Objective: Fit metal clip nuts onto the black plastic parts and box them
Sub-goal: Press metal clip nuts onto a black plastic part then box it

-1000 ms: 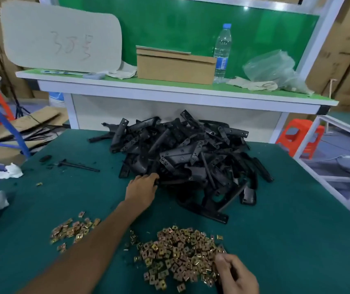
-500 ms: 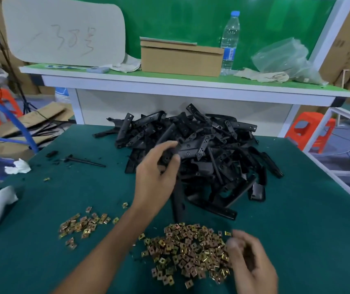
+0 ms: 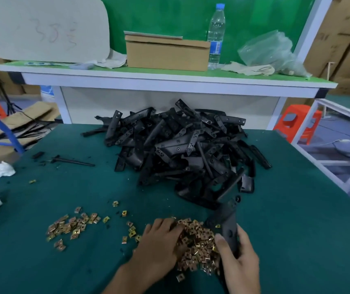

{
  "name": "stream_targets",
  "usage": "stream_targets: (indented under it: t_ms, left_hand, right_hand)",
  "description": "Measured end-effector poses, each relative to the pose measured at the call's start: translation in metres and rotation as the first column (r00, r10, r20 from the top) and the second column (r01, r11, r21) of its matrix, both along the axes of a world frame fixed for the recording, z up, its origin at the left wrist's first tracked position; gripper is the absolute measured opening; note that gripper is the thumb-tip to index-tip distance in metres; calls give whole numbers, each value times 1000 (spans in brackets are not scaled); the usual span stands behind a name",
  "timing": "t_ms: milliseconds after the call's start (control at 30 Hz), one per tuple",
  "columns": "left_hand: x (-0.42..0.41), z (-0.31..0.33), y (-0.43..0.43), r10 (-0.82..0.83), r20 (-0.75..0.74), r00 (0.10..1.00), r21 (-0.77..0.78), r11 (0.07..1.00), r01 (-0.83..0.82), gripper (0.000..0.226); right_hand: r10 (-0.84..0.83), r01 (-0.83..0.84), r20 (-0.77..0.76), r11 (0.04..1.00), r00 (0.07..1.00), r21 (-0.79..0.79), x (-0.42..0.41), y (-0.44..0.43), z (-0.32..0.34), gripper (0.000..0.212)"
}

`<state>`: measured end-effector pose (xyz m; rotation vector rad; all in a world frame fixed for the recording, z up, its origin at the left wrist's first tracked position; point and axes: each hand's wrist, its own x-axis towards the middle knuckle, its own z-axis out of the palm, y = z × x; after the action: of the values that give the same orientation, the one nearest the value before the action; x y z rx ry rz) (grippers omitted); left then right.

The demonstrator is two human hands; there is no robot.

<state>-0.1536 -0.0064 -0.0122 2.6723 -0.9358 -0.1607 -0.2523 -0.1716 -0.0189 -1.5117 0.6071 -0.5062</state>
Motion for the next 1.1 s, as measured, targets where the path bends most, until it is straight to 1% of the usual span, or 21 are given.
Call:
stream_targets:
  t_ms: [33,133,200,267,333,400,467,567,633,800,967,1100]
  left_hand:
    - [1,-4,-1,13,12,1000,7,1000,-13,49]
    - [6,-7,-3,83,84,993,-61,995,-78,34]
    - [9,-6,-4,115,107,988,-100,990,-104,32]
    - [11,-7,-4,139,99,985,-161,979,-122,33]
    - [13,-6,-4,177,77,981,-233,960,-154,32]
    - [14,-4,-4,213,34,976,-317,929,-191,29]
    - [13,-3,-4,250,-35,967,-370,896,-245,28]
    - [11,-2,-1,283,-105,953,-401,865,-301,33]
    - [9,-2,1,293,-126,948,-416,852,-318,33]
    - [1,1,7,251,-192,949,-488,815,-314,22]
    - [2,7,13,233,-319,919,-556,740,-380,16]
    - [2,10,14,220,-404,888,-581,688,-435,16]
  right_hand:
    - [-21,21,-3,1000,1000,-16,-1,3,-5,35]
    - [-64,58,-60,993,996,-106,-6,13,-11,45]
    - [-68,51,-111,988,991,-149,-7,15,-9,47]
    - [-63,34,-140,979,988,-199,-6,14,-10,41]
    - [-55,19,-151,974,987,-227,-4,12,-13,45]
    - [-40,1,-161,972,986,-236,-3,9,-17,52]
    - [-29,-14,-173,970,985,-243,-1,7,-18,53]
    - [-22,-15,-144,967,989,-253,-3,8,-17,46]
    - [-10,-20,-115,966,993,-258,-5,10,-16,43]
    - [22,-49,-103,962,994,-269,-5,7,-22,43]
    - [68,-88,-80,957,994,-275,-2,5,-21,43]
    - [106,-126,-84,950,991,-284,-3,3,-21,43]
